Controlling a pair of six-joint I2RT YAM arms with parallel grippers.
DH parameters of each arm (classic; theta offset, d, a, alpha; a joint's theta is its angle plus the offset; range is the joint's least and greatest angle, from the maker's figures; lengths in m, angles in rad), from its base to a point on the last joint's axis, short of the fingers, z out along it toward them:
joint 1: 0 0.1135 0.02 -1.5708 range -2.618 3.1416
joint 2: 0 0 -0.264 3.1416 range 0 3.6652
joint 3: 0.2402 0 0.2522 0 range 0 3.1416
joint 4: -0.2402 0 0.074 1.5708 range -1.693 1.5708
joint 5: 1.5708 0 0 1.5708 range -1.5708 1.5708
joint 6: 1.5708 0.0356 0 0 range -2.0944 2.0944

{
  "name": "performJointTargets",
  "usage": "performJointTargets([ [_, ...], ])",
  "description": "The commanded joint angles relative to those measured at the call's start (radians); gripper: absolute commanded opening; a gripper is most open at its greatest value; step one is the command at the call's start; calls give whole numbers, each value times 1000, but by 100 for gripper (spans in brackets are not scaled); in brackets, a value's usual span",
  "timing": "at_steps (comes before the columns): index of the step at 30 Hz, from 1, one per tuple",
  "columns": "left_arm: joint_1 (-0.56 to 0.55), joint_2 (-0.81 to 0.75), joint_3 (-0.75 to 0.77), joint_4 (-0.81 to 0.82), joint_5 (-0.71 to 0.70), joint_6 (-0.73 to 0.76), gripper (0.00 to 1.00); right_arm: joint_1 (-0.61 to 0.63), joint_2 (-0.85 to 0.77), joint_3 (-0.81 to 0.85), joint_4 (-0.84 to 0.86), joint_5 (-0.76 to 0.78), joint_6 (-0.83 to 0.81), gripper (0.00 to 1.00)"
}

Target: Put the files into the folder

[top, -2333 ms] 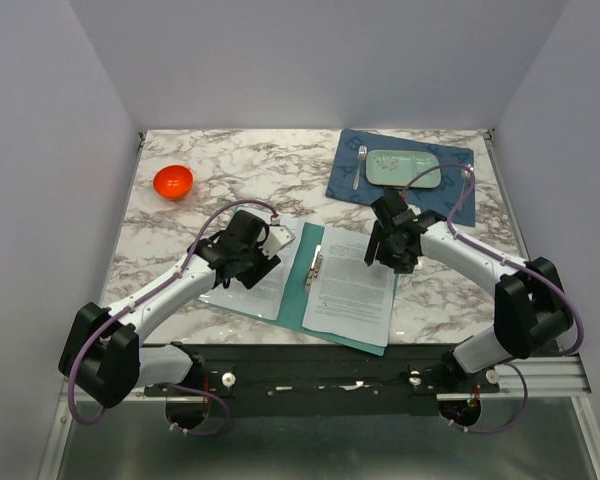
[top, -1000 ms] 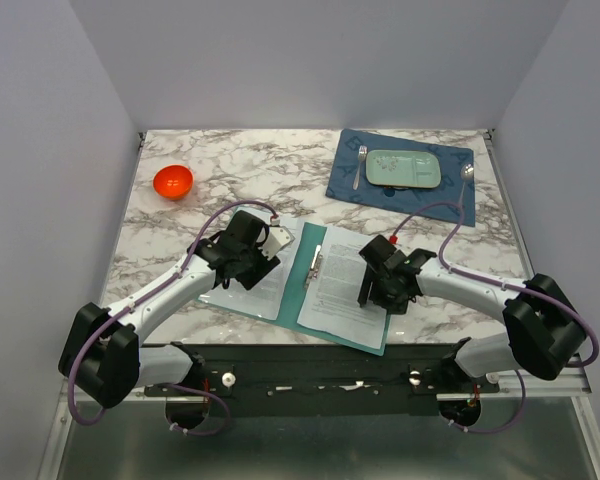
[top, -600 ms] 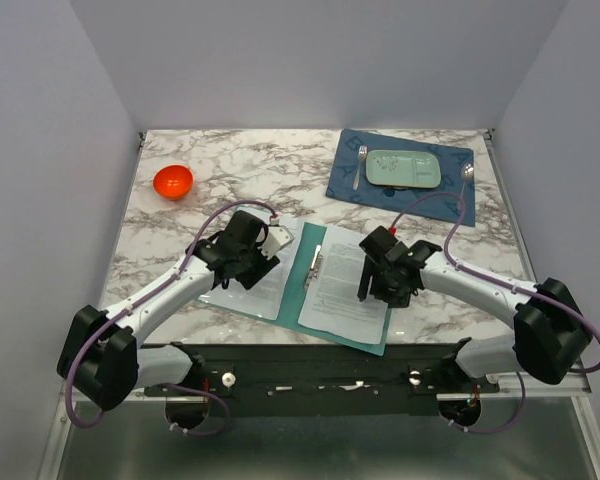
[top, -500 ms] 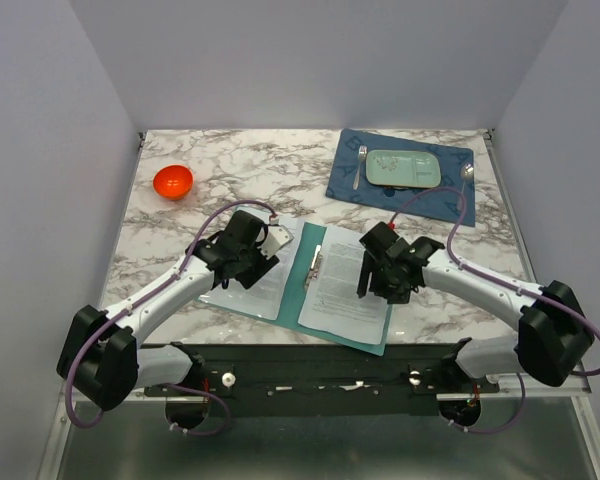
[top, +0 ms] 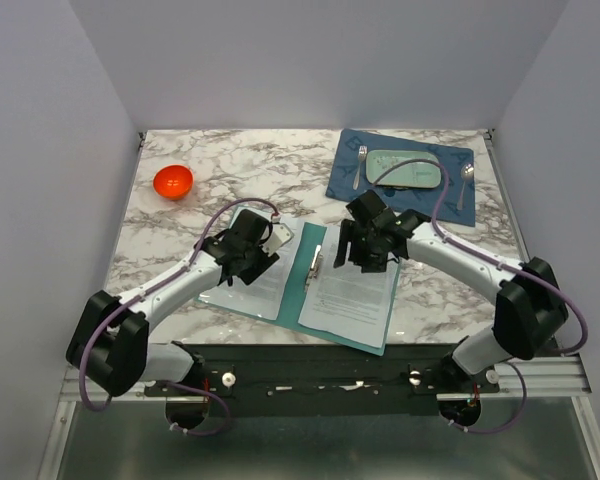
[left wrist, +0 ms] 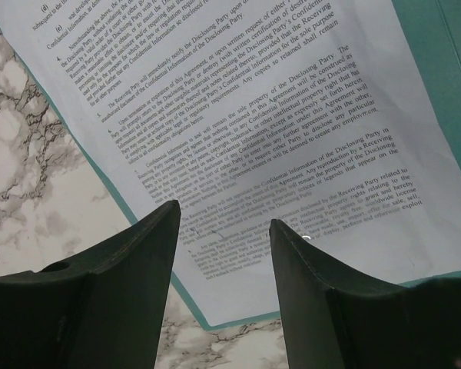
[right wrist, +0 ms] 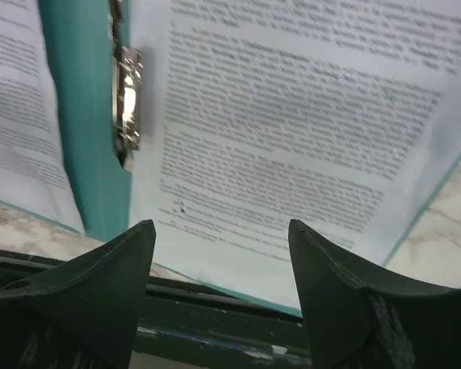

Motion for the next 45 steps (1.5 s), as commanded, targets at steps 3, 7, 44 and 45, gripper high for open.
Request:
performJointTargets([
  [3, 16, 70, -16, 72, -65, 16, 63, -96, 141, 57, 409, -205, -4, 77],
  [7, 21, 96, -39, 99, -82, 32, 63, -114, 253, 109, 499, -260, 31, 76],
  [44, 36, 104, -130, 147, -74, 66, 60, -146, 496, 33, 783, -447, 249, 71],
  [45, 36, 104, -131, 146, -74, 66, 60, -145, 497, 33, 784, -449, 247, 71],
])
